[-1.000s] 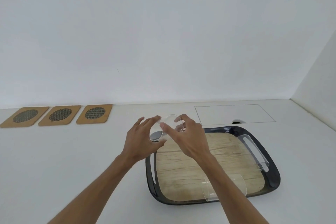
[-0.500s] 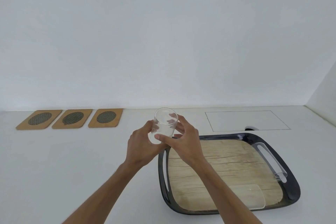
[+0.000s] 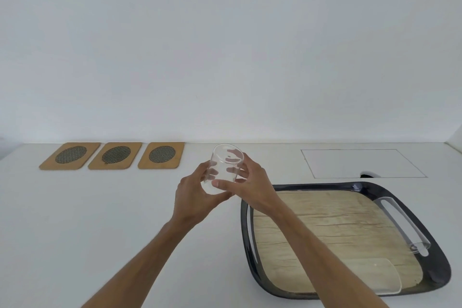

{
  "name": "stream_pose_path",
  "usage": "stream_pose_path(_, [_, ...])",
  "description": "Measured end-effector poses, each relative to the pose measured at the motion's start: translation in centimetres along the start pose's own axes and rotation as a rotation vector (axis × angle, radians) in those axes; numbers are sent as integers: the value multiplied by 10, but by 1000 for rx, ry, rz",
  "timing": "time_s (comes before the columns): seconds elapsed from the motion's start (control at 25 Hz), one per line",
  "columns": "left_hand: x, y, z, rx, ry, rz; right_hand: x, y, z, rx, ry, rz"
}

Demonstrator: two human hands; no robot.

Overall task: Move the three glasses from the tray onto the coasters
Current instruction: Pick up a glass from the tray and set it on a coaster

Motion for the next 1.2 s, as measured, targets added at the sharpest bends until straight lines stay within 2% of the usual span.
stream_pose_path(0.16, [-28,-11,6,58,-48,32,4,32,19,165,-17,-26])
stream_pose_path(0.32, [-66,-23,13,-4,-113,23,12,62,47,149,-22,-39])
stream_pose_path(0.48, [-124,-36,5,-90,-228,247,23,85,80,113,-7,-78])
stream_pose_path(0.8, [-227,-57,4,-362,-203,681,48,125,162,79,69,-147])
stream_pose_path(1.2, [-261,-59,9,-373,-222,664,76,171,247,48,146,-164])
Point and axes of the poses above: each hand's wrist, its own z-axis towards the middle knuckle, its own y-axis out of the palm, x = y × z, the point moved 5 cm from there along z, towards the middle knuckle, and after that the axes turned 4 degrees about -x, right-handed, at the moved point
